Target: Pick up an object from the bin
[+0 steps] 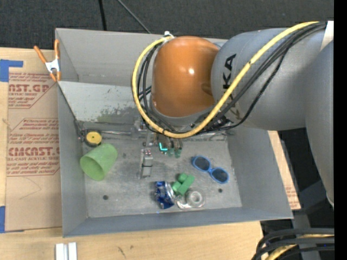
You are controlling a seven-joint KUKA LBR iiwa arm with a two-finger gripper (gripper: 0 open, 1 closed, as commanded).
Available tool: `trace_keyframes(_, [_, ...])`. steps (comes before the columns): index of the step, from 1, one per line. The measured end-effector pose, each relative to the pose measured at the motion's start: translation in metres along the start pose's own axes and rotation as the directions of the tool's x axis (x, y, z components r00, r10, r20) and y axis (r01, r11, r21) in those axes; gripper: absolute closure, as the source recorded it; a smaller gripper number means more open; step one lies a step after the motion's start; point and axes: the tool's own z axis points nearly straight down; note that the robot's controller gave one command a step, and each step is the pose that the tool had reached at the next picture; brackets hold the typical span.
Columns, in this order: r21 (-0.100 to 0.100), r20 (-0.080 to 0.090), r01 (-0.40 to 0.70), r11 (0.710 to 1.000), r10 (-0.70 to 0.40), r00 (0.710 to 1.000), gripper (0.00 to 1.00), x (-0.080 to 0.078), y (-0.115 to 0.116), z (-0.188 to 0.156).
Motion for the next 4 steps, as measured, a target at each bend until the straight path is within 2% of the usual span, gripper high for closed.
trace_keyframes(1, [0.002,0.001,0.109,0.994,-0.109,0.994,0.00,-0.043,0.000,0.121])
trace_keyframes(2, [-0.001,0.008,0.301,0.954,-0.301,0.954,0.00,-0.038,0.089,0.135])
trace_keyframes(3, [-0.001,0.011,0.296,0.955,-0.296,0.955,1.00,-0.039,0.087,0.133])
trace_keyframes(4, [0.003,0.015,0.301,0.954,-0.301,0.954,1.00,-0.035,0.058,-0.006])
